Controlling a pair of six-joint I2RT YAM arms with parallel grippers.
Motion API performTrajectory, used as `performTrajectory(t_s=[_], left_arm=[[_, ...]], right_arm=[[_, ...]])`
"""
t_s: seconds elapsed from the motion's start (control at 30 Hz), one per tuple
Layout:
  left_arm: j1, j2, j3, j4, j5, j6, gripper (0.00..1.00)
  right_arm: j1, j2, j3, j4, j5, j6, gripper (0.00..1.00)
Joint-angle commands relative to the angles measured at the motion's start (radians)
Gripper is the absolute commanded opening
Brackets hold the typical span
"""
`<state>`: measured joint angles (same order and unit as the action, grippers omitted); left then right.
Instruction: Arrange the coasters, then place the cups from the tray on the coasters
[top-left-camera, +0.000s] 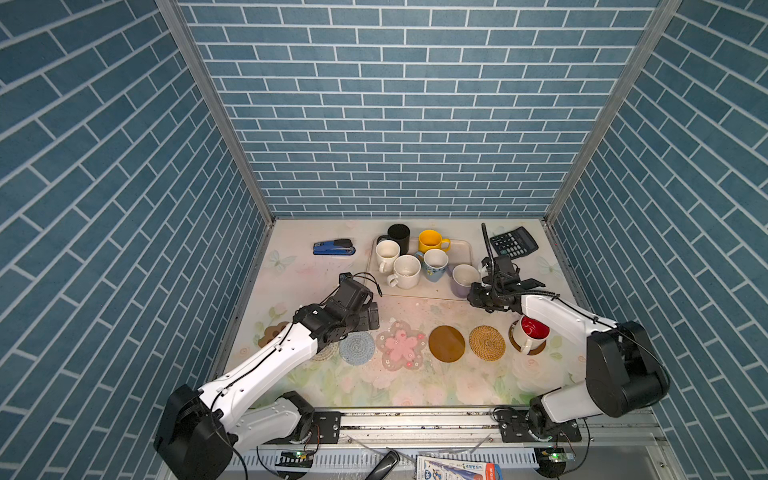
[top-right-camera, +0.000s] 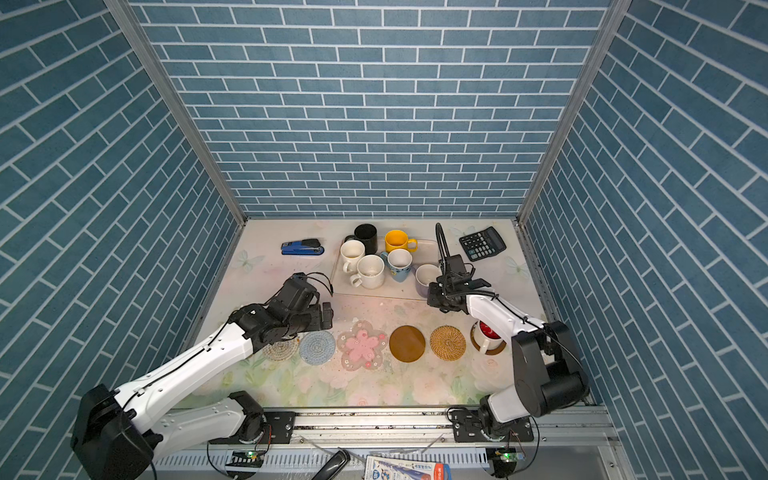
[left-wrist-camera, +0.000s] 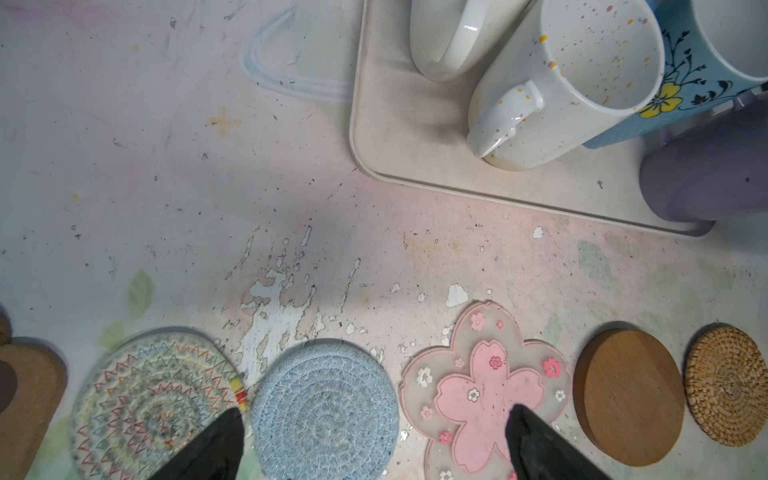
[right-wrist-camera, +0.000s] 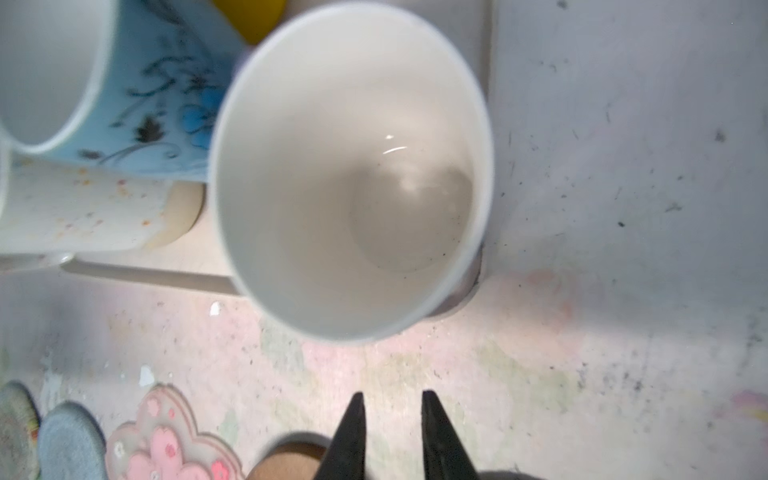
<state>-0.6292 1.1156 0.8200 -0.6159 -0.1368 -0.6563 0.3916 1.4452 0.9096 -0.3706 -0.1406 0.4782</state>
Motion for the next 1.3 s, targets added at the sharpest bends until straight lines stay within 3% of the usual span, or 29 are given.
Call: performTrajectory(t_s=[0.0, 0.2, 0.37, 0.47, 0.67, 0.9, 1.0, 1.27], left_arm=[[0.018, 0.007, 0.026, -0.026, 0.002, 0.025, 0.99], [0.041, 0.04, 0.057, -0.022, 0.036, 0.035, 0.99], [0.054, 0.044, 0.094, -0.048, 0.045, 0.047, 0.99], [0.065, 0.041, 0.116, -0.073, 0.051, 0.055, 0.99], [0.078, 0.02, 0.133, -0.118, 0.046, 0.054, 0.99], [0.082, -0.023, 0.144, -0.194, 0.022, 0.048, 0.99], [0.084, -0.063, 0.139, -0.227, -0.002, 0.042, 0.99], [0.089, -0.142, 0.099, -0.273, -0.018, 0.032, 0.99]], right_arm=[[-0.004, -0.041, 0.11, -0.145, -0.037, -0.139, 0.39], [-0.014, 0.051, 0.317, -0.244, -0.032, -0.179, 0.55], [-0.035, 0.217, 0.55, -0.318, -0.017, -0.198, 0.57], [-0.064, 0.344, 0.715, -0.371, -0.01, -0.206, 0.57], [-0.089, 0.628, 1.09, -0.489, -0.014, -0.217, 0.43], [-0.089, 0.909, 1.445, -0.565, -0.006, -0.216, 0.43], [-0.089, 0.971, 1.509, -0.54, -0.013, -0.21, 0.43], [-0.087, 1.025, 1.493, -0.442, -0.042, -0.188, 0.42]])
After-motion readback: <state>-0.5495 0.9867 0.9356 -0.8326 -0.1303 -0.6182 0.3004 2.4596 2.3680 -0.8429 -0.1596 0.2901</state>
